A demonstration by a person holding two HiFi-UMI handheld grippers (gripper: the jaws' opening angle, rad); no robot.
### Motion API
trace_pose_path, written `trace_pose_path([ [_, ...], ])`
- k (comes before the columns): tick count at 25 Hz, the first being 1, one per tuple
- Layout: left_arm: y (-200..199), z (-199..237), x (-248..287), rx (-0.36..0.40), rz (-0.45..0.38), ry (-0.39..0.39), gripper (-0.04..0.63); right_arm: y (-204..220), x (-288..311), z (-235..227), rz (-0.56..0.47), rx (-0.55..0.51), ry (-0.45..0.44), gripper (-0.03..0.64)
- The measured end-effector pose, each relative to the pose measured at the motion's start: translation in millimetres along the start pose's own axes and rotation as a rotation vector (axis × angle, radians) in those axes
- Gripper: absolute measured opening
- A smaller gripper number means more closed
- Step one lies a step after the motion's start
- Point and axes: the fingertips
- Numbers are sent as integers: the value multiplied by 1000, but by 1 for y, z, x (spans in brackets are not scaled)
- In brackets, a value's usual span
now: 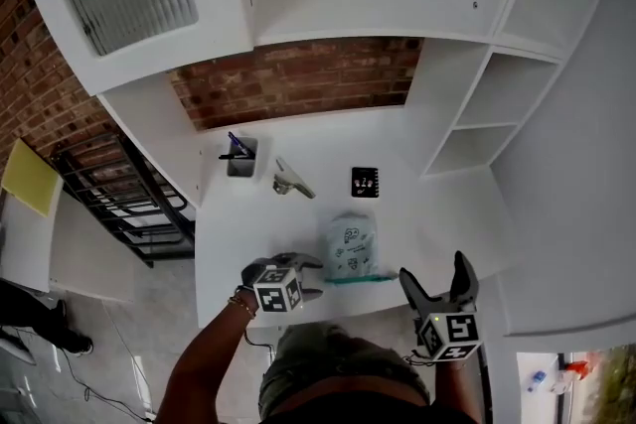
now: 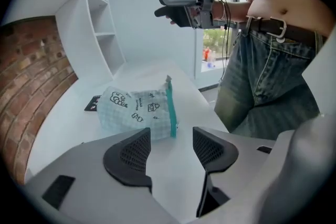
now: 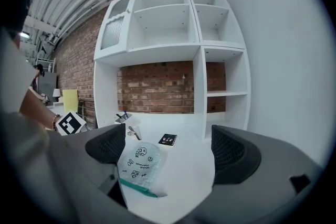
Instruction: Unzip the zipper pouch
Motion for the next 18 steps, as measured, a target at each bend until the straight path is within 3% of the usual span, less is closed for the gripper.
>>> trace_pose_path([
  [7,-1,8,22,133,59,117,233,4,-11,-19,12,35,120,506],
  [13,19,11,40,242,190,208,211,5,-17,-28,21,52,188,503],
  [16,22,7,43,235,221,256,197,5,-15,-30,24,61,204,502],
  [18,22,2,42,206,221,288,137,6,-12,-29,27,63,203,502],
])
Point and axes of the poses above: the fingertips, and each gripper's own axes: x forward along the fingers, z to its left, y out of its underside, and after that the axes turned 3 degrees about y, right-handed
